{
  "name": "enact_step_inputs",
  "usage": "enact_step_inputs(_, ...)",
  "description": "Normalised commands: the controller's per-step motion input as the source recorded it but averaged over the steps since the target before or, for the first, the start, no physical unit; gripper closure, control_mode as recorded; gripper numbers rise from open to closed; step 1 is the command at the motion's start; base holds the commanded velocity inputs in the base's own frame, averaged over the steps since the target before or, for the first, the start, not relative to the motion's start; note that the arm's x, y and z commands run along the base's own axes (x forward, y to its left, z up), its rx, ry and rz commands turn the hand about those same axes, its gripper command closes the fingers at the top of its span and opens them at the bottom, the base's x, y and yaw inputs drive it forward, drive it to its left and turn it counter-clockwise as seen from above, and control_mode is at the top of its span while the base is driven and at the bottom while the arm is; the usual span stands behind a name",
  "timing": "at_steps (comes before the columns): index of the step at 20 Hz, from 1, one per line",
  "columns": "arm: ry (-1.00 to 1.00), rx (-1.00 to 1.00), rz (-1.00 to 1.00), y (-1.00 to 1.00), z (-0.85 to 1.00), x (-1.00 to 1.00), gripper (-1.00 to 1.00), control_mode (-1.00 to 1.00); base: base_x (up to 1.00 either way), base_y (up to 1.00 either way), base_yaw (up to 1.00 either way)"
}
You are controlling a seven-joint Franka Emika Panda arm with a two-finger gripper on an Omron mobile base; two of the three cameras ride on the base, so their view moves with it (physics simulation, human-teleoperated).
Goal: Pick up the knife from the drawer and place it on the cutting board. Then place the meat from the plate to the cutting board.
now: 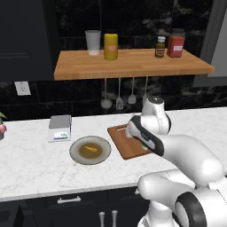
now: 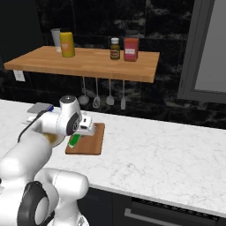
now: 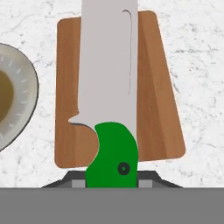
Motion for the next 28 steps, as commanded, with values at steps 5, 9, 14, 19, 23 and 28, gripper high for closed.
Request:
enact_step_inputs(5,0.08,0.0,0.03,-0.16,-0.3,0.39,1.0,-1.0,0.0,0.0,0.0)
enact_step_inputs(9,0.04,0.0,0.02,-0.11,-0.19,0.36,1.0,-1.0,0.0,0.0,0.0)
enact_step_inputs(14,0.0,0.0,0.0,-0.06,-0.18,0.32,1.0,-1.0,0.0,0.0,0.0)
enact_step_inputs(19,-0.03,0.0,0.0,-0.09,-0.26,0.01,1.0,-1.0,0.0,0.0,0.0)
enact_step_inputs(23,0.0,0.0,0.0,-0.05,-0.2,0.0,1.0,-1.0,0.0,0.0,0.0)
enact_step_inputs(28,0.0,-0.06,0.0,0.01,-0.34,0.0,1.0,-1.0,0.0,0.0,0.0)
